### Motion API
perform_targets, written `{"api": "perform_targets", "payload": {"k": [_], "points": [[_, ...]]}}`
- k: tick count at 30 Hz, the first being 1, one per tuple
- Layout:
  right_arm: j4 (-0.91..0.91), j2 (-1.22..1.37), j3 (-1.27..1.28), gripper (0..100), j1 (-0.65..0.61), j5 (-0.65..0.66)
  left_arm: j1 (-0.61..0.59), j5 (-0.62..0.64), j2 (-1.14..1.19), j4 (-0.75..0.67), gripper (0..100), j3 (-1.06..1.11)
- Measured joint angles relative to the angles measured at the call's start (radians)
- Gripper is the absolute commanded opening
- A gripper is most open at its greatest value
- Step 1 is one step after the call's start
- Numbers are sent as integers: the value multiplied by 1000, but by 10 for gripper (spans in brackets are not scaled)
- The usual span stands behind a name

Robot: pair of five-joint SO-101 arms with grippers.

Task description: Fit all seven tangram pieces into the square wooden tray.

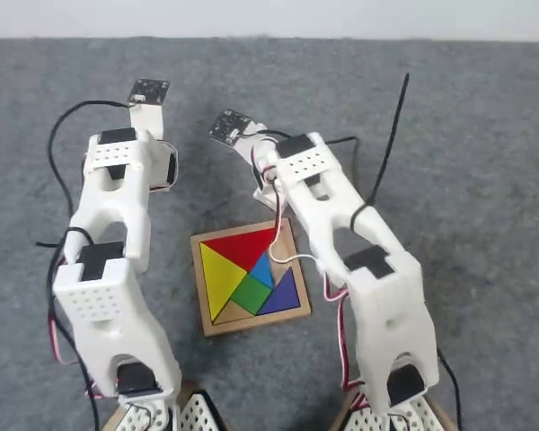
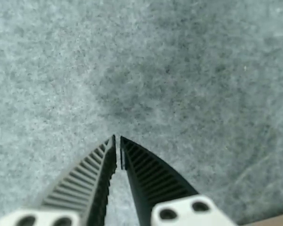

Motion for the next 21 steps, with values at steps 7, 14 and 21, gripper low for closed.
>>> {"api": "perform_targets", "payload": {"k": [7, 14, 21], "points": [[81, 55, -86, 159, -5, 0, 0, 0, 0, 0, 13, 0], [126, 63, -87, 159, -8, 0, 0, 0, 0, 0, 13, 0], [141, 110, -137, 3, -8, 61, 0, 0, 0, 0, 13, 0]]}}
